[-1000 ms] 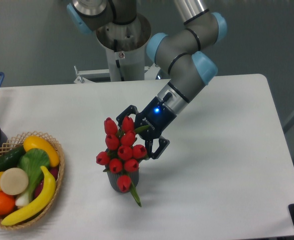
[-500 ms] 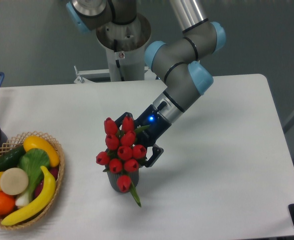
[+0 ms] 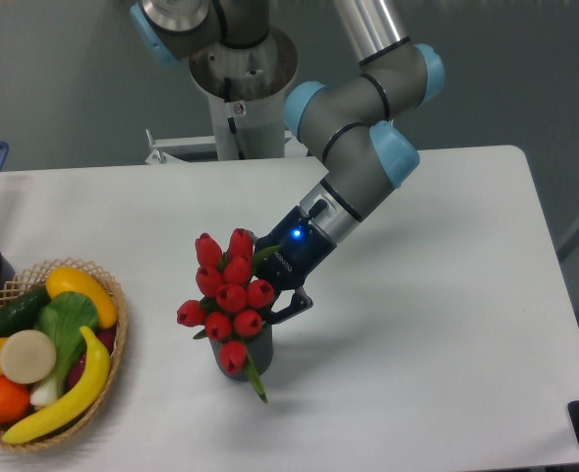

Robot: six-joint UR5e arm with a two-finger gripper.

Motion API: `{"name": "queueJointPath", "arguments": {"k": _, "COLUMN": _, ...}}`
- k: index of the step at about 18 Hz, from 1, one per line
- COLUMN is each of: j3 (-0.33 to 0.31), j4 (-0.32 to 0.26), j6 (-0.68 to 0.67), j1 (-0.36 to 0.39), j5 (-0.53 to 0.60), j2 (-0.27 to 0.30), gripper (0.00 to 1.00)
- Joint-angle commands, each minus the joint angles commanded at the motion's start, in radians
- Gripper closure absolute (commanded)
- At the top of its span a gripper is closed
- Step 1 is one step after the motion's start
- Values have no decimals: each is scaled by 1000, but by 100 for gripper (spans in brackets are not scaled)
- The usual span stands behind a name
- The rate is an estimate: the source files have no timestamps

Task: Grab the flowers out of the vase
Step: 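Lift the gripped tulips straight up out of the grey vase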

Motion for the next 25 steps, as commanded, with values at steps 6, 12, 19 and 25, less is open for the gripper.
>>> {"name": "queueJointPath", "arguments": {"k": 6, "j3": 15, "j4": 0, "j6": -95, "j1": 11, "j5": -89, "j2": 63, "gripper": 51}}
{"name": "queueJointPath", "arguments": {"k": 12, "j3": 40, "j4": -2, "j6": -218, "j1": 9, "j5": -130, "j2": 121, "gripper": 51}}
{"name": "queueJointPath", "arguments": {"k": 19, "j3": 118, "j4": -2, "j6": -298, "j1": 32, "j5": -155, "j2": 146, "gripper": 51}}
{"name": "queueJointPath", "arguments": {"k": 25, "j3": 208, "j4": -2, "j6": -400, "j1": 75, "j5": -176, "j2": 147, "gripper": 51}}
